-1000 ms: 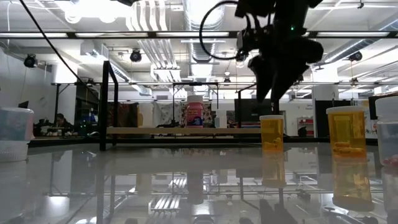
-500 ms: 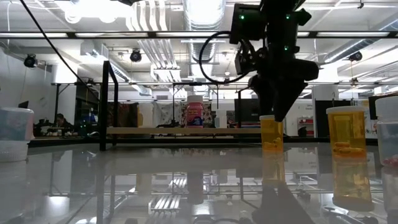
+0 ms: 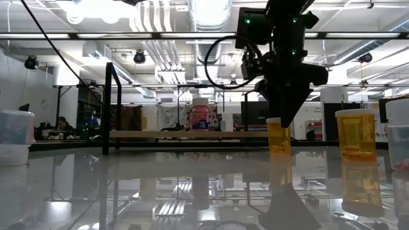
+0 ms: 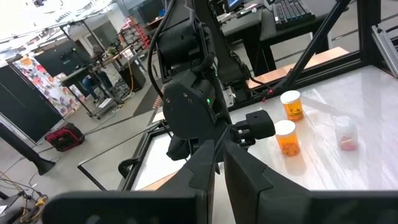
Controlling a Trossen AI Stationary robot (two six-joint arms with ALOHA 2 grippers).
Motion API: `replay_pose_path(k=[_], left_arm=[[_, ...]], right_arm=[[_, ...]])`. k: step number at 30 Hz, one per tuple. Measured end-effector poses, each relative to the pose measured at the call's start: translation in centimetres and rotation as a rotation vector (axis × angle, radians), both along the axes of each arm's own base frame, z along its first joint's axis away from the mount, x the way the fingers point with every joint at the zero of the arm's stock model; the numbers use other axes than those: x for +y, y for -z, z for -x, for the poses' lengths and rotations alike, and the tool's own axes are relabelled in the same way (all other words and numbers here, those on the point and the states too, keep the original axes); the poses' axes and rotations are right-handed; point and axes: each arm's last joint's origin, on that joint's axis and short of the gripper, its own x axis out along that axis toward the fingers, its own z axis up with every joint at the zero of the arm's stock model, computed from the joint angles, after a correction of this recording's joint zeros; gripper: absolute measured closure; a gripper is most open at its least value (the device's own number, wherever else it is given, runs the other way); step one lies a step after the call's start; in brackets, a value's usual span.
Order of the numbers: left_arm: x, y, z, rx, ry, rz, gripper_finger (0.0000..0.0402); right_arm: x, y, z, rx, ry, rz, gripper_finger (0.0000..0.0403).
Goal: Pick and place medicine bottles onto shelf by color
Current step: Put the top orange pill bottle on the shelf
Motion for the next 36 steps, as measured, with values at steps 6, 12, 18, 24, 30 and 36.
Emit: replay_pose_path(k=[6, 12, 18, 24, 30, 36], left_arm=[[0.0, 0.0, 0.0, 0.001, 0.000, 0.000, 0.0385], [0.0, 0.0, 0.0, 0.000, 0.000, -0.001, 0.0385], [0.0, 0.0, 0.0, 0.000, 0.000, 0.000, 0.0385], [0.0, -0.1, 0.0, -0.003, 0.000, 0.001, 0.0385], [0.1, -0.5, 0.4, -0.024, 0.000, 0.007, 0.0385], [0.1, -0.8, 0.6, -0.047, 0.000, 0.020, 0.0385]], right_arm=[[0.1, -0.7, 0.1, -0.011, 0.010, -0.028, 0.0207], [0.1, -2.5, -0.3, -0.009, 0.028, -0.032, 0.0197], [0.0, -5.8, -1.4, -0.088, 0.027, -0.024, 0.0199], [-0.8, -9.2, -2.4, -0.190, -0.006, 0.006, 0.0200], [-3.4, -11.3, -2.6, -0.264, -0.004, 0.049, 0.0200], [-6.8, -10.6, -2.9, -0.243, 0.019, 0.075, 0.0200]])
